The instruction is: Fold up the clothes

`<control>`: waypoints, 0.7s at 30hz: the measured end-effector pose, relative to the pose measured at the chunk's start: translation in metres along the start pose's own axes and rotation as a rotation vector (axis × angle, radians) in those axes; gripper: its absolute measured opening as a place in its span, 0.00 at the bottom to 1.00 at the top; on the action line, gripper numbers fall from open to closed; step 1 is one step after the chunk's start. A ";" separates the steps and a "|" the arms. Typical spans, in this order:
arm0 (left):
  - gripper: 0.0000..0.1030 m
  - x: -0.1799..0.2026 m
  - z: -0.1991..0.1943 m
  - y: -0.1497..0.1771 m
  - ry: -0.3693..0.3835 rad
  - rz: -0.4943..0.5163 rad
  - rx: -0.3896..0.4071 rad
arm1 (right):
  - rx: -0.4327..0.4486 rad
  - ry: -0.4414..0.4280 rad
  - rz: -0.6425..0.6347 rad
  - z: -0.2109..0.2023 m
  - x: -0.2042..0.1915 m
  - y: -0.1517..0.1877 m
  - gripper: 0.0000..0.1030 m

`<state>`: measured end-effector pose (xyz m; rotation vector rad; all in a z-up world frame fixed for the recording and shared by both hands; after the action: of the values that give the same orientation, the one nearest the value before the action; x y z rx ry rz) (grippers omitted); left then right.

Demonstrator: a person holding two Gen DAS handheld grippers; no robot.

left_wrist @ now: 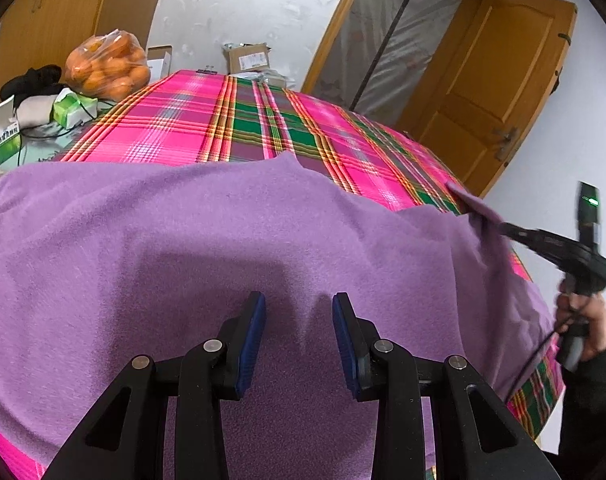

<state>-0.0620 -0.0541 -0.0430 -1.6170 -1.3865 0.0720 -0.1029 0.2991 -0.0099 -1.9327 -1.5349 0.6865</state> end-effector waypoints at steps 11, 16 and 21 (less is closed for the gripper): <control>0.35 0.006 0.001 0.001 0.019 0.033 -0.017 | -0.032 0.008 0.213 -0.072 0.074 0.068 0.04; 0.35 0.006 -0.002 0.002 -0.005 0.041 -0.017 | -0.071 0.069 0.213 -0.069 0.095 0.085 0.06; 0.35 0.015 -0.004 0.000 -0.016 0.056 -0.005 | -0.002 0.087 0.131 -0.070 0.085 0.067 0.29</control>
<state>-0.0545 -0.0453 -0.0329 -1.6628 -1.3543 0.1146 0.0096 0.3618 -0.0119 -2.0511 -1.3660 0.6473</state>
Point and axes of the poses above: each gripper's, at about its wrist camera, not at the fingertips, and z roughly the way its jaws point, x to its right, y to its underside, the point moved 8 cm from there along z, roughly the way its jaws point, and after that the axes turned 15 degrees about y, right-handed, at the moved point
